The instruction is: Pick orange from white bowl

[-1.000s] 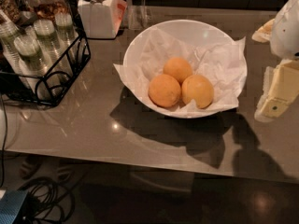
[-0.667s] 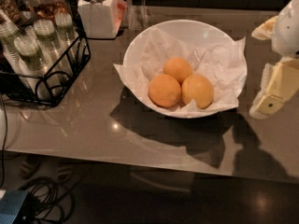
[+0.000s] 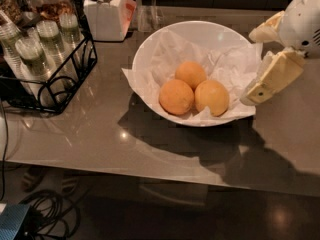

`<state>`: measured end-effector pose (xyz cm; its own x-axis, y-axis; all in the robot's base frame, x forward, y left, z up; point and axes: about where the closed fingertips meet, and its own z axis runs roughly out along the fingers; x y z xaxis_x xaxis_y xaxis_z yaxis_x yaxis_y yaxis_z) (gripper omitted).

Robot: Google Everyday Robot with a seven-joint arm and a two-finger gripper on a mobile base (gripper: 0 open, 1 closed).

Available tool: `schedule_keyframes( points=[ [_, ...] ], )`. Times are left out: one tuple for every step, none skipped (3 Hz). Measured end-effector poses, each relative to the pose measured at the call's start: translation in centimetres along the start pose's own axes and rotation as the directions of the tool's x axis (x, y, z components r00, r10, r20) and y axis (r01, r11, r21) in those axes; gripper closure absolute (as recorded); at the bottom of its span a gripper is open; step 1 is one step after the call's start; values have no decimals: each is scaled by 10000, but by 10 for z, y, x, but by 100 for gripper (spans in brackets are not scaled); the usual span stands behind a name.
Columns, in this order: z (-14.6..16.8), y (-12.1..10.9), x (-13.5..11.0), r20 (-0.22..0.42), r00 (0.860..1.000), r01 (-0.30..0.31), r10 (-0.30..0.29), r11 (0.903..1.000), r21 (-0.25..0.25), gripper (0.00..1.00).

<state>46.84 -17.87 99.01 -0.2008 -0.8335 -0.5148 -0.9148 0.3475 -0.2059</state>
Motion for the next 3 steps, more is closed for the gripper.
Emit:
schedule_keyframes(
  points=[
    [0,-1,2,-90,10000,25,-25,10000,48,27],
    [11,0,-1,250,9997,-41,43,10000,-74,23],
    [34,0,-15,702,9975,102,-79,9994,-322,17]
  ],
)
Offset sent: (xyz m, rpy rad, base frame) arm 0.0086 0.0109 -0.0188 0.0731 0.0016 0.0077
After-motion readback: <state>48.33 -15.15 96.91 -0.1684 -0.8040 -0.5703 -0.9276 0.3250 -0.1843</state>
